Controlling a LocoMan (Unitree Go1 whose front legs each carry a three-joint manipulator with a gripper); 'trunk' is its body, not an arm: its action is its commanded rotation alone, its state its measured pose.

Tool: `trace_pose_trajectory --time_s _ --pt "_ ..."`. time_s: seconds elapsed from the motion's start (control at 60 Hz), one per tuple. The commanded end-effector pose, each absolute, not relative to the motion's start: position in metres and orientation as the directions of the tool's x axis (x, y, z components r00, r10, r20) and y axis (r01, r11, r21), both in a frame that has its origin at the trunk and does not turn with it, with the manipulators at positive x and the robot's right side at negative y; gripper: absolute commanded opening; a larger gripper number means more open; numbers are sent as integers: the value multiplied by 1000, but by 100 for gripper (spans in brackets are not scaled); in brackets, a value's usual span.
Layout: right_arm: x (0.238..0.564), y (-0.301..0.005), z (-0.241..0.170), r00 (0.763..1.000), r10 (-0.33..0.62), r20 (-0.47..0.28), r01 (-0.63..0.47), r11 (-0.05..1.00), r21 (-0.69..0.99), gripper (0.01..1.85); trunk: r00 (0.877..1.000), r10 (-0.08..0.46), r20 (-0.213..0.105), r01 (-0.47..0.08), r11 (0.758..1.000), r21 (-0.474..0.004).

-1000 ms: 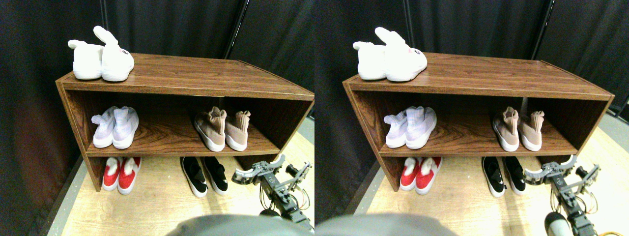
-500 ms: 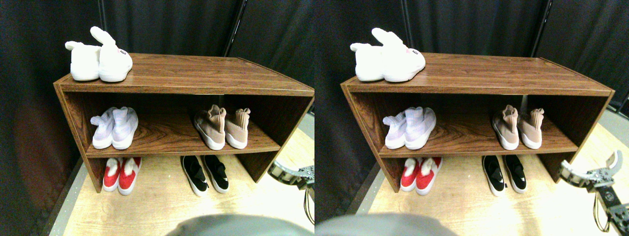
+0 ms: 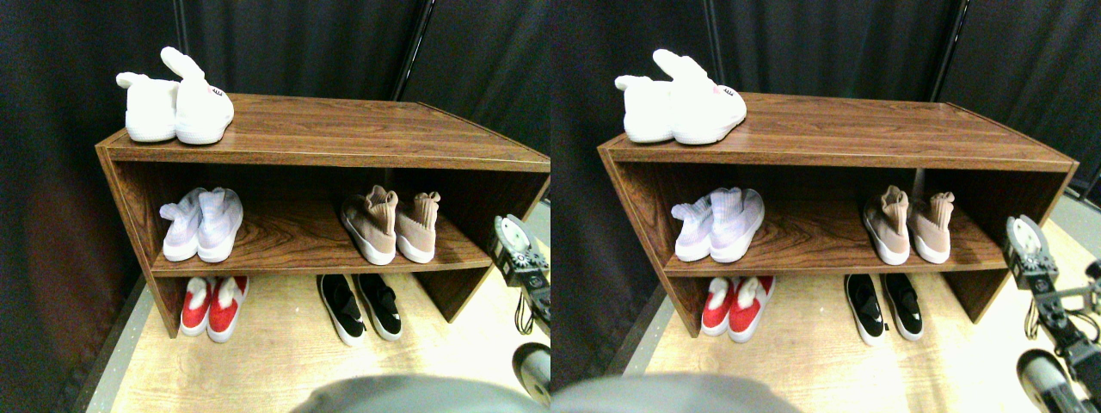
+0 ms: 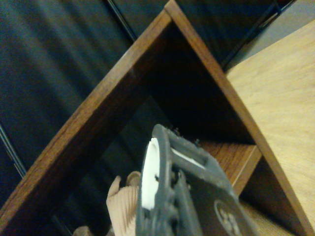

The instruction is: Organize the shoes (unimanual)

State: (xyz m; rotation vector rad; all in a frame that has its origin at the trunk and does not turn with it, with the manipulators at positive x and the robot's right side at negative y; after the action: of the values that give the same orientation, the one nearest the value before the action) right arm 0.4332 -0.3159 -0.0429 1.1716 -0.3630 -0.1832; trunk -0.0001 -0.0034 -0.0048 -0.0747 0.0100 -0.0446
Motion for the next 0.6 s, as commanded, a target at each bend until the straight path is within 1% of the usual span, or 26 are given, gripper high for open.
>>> trace_pose_trajectory --time_s 0.017,0.067,0.15,0.167,0.183,0.2,0.233,0.267,0.283,0.317,0.333,0.4,0.467,0.517,0.6 --pt "447 -319 -44 927 -328 181 -39 394 918 6 999 -42 2 42 995 -94" --pt "459 -320 -48 931 -340 133 -8 343 939 6 999 -42 2 42 995 -94" --pt "472 -321 -53 930 -356 95 16 296 955 6 999 -42 2 42 995 -94" --pt "476 -322 -54 935 -346 85 20 288 957 6 999 -42 2 42 995 -94" --pt "478 -322 -55 934 -349 78 25 283 959 6 999 -32 1 32 995 -98" --pt "481 -322 -56 925 -375 62 44 268 962 6 999 -32 1 32 995 -98" --pt "488 -321 -59 927 -374 29 66 238 969 6 1000 -29 -1 29 995 -99" --pt "489 -321 -60 925 -379 25 72 239 968 6 1000 -27 -2 26 995 -101" --pt "491 -320 -62 921 -389 22 84 252 964 6 1000 -27 -2 26 995 -101" --pt "493 -319 -65 922 -388 21 96 280 955 6 1000 -24 -4 23 995 -102" --pt "495 -318 -67 920 -392 11 104 269 957 6 1000 -20 -6 19 994 -103" --pt "499 -316 -71 929 -370 -7 116 273 955 6 1000 -16 -9 15 994 -107" --pt "500 -308 -76 927 -375 -24 134 270 954 6 1000 -11 -11 9 994 -110" --pt "502 -306 -79 932 -361 -35 138 262 955 6 1000 -5 -13 3 994 -113" --pt "505 -300 -84 930 -363 -49 151 256 955 6 1000 2 -17 -4 993 -119"
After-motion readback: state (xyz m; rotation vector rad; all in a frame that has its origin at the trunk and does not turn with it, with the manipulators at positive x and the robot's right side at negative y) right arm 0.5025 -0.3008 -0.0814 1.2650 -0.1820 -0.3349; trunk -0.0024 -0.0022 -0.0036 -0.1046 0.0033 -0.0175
